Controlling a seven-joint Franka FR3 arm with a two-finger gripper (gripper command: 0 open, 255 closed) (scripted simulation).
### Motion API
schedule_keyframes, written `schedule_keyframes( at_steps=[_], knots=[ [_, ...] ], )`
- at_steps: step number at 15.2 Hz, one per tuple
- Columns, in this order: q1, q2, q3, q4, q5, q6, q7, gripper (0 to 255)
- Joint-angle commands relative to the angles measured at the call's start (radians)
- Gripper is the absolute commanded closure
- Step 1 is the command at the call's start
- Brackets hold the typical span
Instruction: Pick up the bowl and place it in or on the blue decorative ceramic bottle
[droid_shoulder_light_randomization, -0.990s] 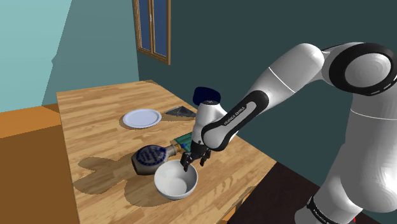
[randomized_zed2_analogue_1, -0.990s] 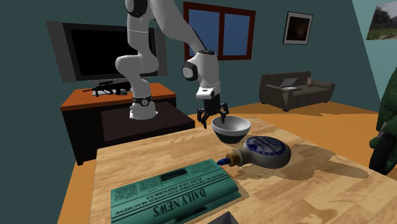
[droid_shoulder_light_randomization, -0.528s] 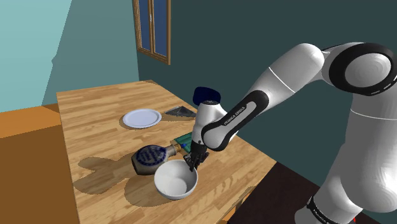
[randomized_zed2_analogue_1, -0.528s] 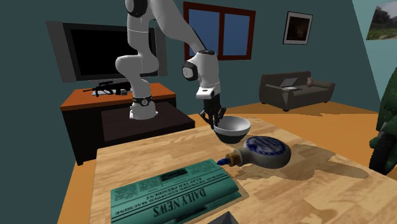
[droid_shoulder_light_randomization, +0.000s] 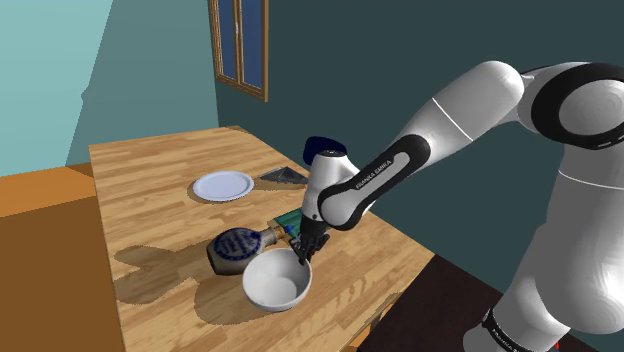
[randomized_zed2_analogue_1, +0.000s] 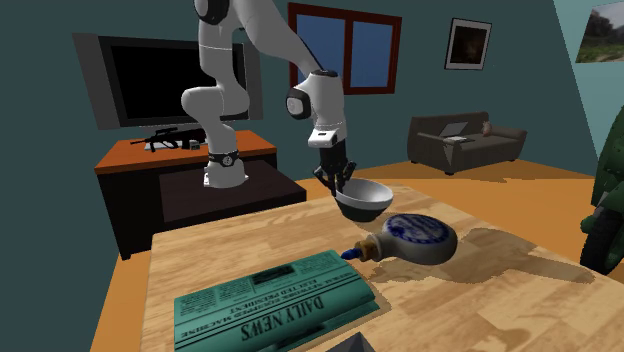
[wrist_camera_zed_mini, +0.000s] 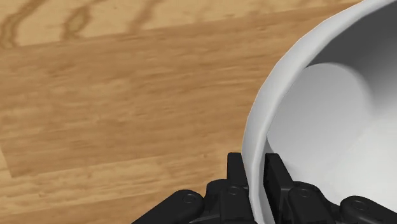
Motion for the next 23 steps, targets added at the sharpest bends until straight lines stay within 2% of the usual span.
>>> schedule_keyframes(
  at_steps=[1,23],
  knots=[
    [-0.002,-0.021,0.001,0.004,0.002,-0.024,0.001,255],
    [-0.012,-0.231,0.001,0.084,0.015,-0.312,0.018,255]
  ],
)
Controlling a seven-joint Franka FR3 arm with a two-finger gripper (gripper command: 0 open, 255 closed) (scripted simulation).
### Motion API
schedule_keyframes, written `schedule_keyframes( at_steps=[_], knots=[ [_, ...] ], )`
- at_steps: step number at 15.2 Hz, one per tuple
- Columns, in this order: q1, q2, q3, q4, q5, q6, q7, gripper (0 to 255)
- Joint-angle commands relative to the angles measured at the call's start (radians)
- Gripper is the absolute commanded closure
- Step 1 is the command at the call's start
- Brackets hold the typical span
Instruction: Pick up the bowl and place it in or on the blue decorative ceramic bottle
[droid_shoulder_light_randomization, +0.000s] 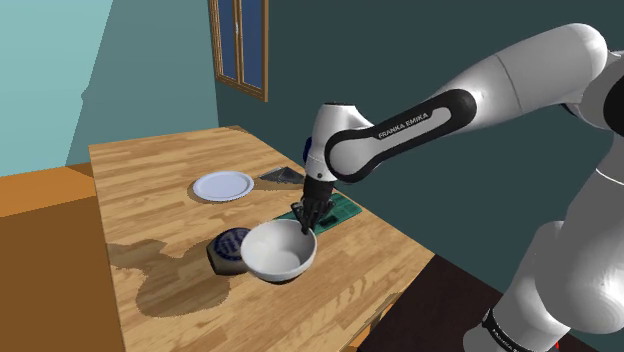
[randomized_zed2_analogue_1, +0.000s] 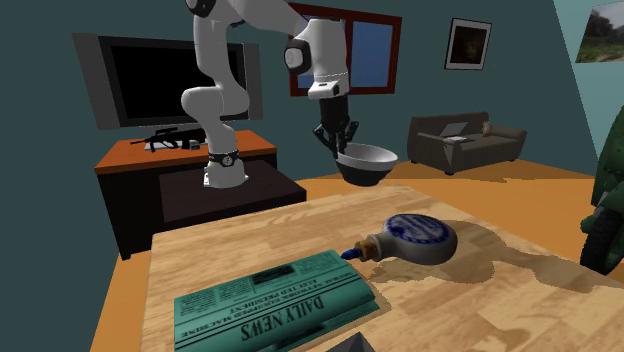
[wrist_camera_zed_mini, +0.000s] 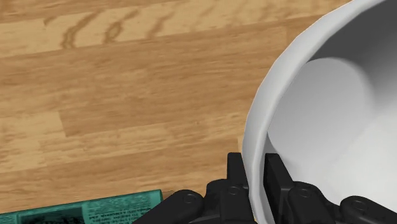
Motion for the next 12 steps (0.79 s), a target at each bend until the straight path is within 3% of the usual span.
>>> schedule_keyframes(
  at_steps=[1,12],
  knots=[
    [-0.001,-0.016,-0.001,0.012,0.001,-0.028,0.001,255],
    [-0.005,-0.082,-0.006,0.094,0.000,-0.174,0.014,255]
  ],
)
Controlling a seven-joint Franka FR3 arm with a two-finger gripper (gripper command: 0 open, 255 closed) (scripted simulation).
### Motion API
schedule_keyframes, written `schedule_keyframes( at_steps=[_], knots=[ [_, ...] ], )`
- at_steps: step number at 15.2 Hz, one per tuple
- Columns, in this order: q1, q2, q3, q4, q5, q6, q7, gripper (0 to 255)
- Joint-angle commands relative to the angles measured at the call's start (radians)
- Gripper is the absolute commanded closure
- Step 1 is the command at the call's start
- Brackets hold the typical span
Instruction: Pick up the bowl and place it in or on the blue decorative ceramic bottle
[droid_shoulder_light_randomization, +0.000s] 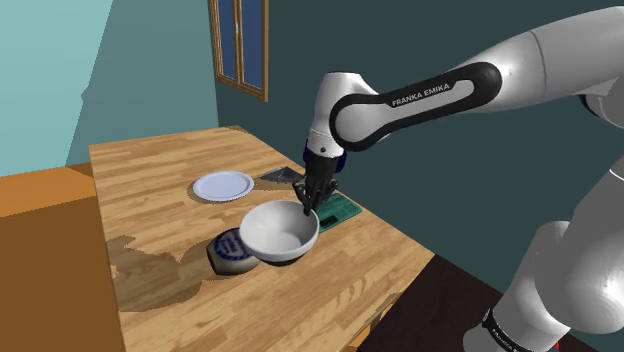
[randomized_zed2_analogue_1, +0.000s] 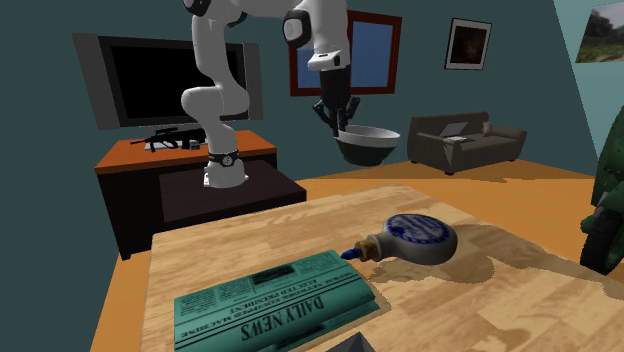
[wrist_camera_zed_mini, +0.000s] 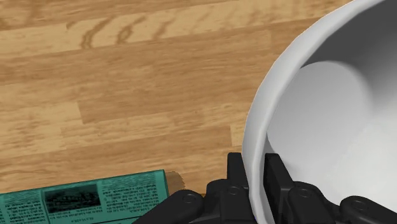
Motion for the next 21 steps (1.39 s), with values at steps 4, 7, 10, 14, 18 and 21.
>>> schedule_keyframes(
  at_steps=[4,7,10,14,18,21],
  knots=[
    [-0.009,0.052,-0.008,0.116,-0.018,-0.065,0.002,255],
    [-0.018,0.155,-0.017,0.267,-0.043,-0.117,0.000,255],
    [-0.023,0.263,-0.026,0.435,-0.067,-0.178,-0.002,255],
    [-0.023,0.426,-0.037,0.697,-0.096,-0.282,-0.002,255],
    [-0.017,0.568,-0.045,0.924,-0.116,-0.368,-0.003,255],
    [-0.018,0.565,-0.045,0.880,-0.115,-0.327,-0.007,255]
  ],
)
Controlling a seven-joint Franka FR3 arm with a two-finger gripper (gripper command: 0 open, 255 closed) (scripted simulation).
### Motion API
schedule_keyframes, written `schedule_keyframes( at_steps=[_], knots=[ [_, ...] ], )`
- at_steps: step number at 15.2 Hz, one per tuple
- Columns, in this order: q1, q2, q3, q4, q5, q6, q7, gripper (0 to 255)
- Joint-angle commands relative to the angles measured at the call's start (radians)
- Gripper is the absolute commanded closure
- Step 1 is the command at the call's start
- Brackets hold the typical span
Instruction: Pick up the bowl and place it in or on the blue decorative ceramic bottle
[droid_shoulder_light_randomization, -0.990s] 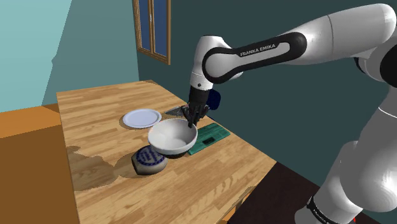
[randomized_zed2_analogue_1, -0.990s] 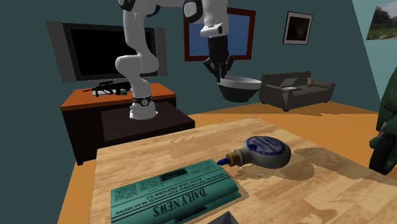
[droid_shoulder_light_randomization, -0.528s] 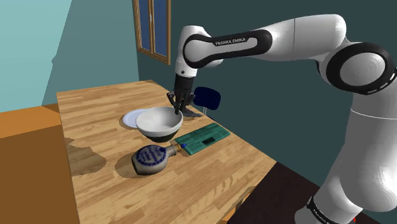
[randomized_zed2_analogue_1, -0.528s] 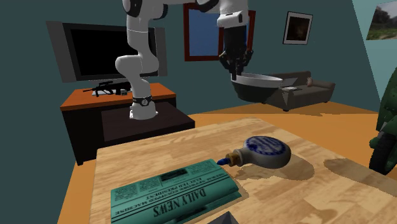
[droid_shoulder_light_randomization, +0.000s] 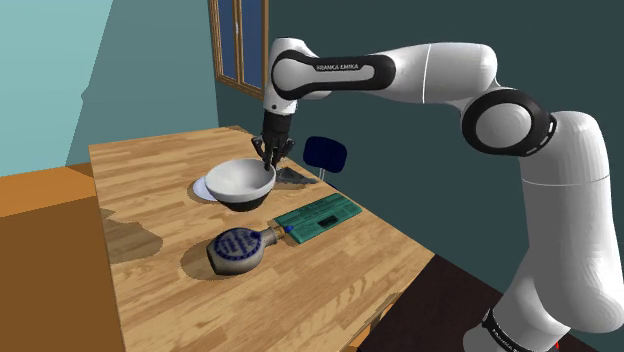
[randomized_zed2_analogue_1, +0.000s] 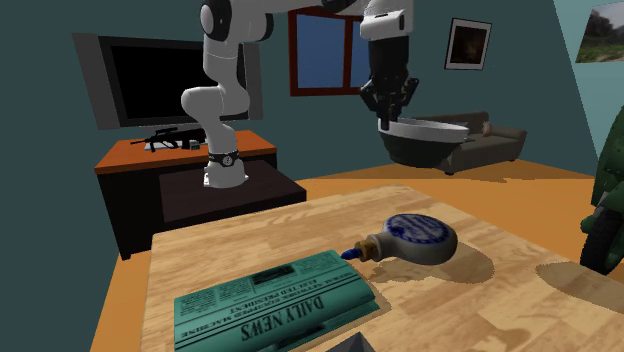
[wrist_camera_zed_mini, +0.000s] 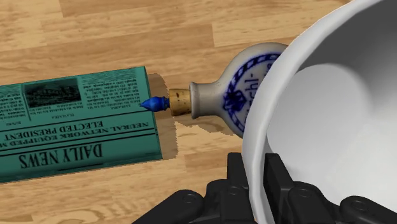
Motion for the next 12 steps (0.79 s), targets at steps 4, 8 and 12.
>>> schedule_keyframes(
  at_steps=[4,8,12],
  knots=[
    [-0.002,0.004,-0.001,-0.061,0.001,0.066,-0.008,255],
    [-0.003,0.009,-0.002,-0.106,0.002,0.116,-0.013,255],
    [-0.004,0.018,-0.002,-0.146,0.002,0.165,-0.017,255]
  ],
)
